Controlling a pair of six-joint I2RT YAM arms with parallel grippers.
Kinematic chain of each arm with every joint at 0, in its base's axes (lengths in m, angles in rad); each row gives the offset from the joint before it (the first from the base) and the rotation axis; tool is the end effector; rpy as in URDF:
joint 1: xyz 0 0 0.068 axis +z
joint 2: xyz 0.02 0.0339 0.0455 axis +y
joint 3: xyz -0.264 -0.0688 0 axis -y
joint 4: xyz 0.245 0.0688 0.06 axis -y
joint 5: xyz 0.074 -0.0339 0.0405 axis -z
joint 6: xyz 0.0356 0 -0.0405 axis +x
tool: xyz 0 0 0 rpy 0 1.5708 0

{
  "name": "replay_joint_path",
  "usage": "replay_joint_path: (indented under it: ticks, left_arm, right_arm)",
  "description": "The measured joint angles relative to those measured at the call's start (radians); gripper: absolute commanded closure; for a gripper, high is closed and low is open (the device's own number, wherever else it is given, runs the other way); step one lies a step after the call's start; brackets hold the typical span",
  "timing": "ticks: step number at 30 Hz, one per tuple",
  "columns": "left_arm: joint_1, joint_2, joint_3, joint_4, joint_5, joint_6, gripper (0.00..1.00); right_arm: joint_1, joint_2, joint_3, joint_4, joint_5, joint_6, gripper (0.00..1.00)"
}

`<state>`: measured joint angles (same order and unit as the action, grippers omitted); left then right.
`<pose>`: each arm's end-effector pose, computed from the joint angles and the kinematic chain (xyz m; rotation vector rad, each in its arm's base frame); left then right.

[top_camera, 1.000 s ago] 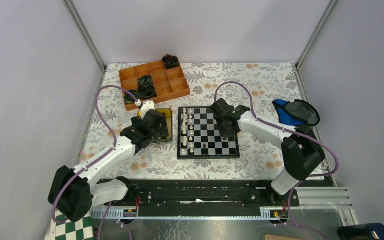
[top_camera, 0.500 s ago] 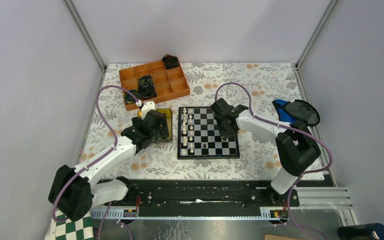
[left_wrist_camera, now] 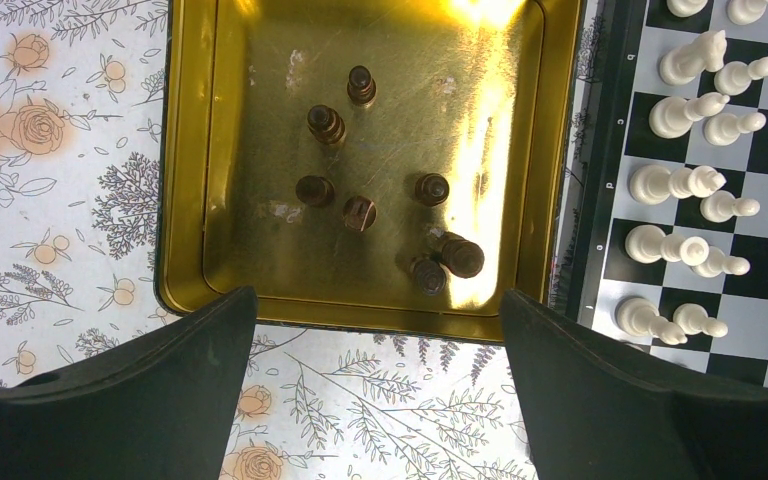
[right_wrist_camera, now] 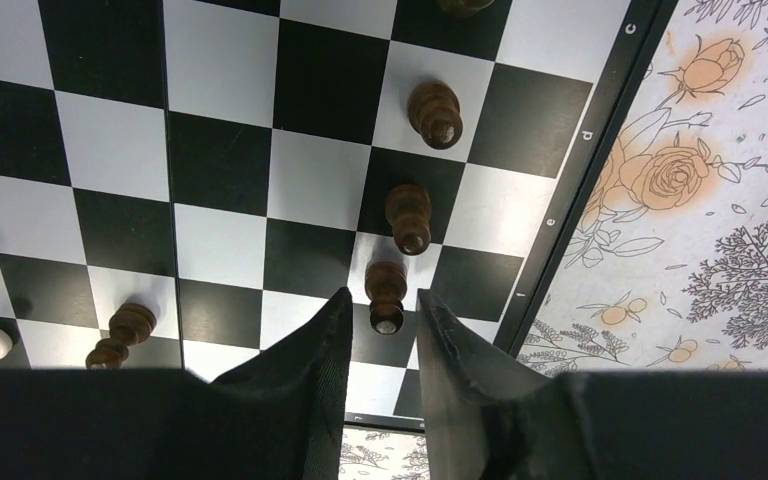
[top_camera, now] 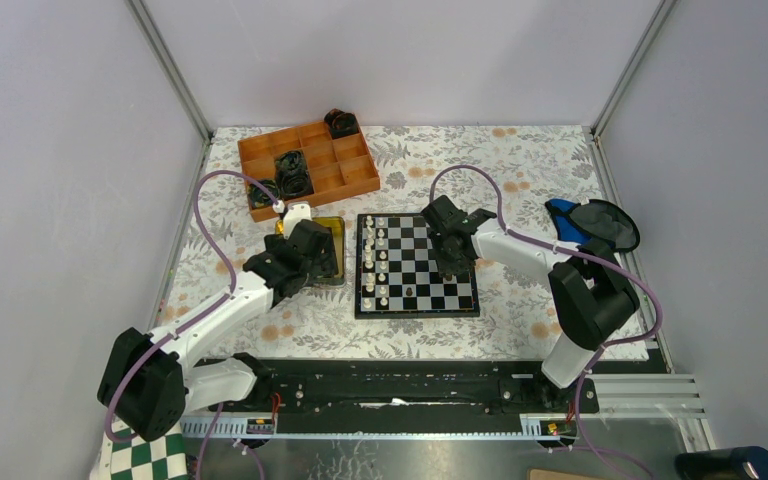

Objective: Set up the chess pieces on the board
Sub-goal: Place the chess piece on the chessboard.

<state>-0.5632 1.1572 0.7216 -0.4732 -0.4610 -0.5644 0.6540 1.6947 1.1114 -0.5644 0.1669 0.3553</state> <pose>0.1999 -0.1075 0.2227 -0.1907 2.3478 0.0345 0.2694 0.1991 0.1911 -0.3526 2.6683 0.0824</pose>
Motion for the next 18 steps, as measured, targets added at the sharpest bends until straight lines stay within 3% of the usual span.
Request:
replay_joint_path:
  ticks: [3, 18]
  left_arm:
    - [0.0, 0.0, 0.0, 0.0, 0.0, 0.0, 0.01]
    - [-0.004, -0.001, 0.0, 0.0, -0.003, 0.0, 0.01]
  right_arm:
    - [0.0, 0.0, 0.0, 0.001, 0.0, -0.002, 0.58]
    - [0.049, -0.079, 0.043, -0.051, 0.024, -0.026, 0.54]
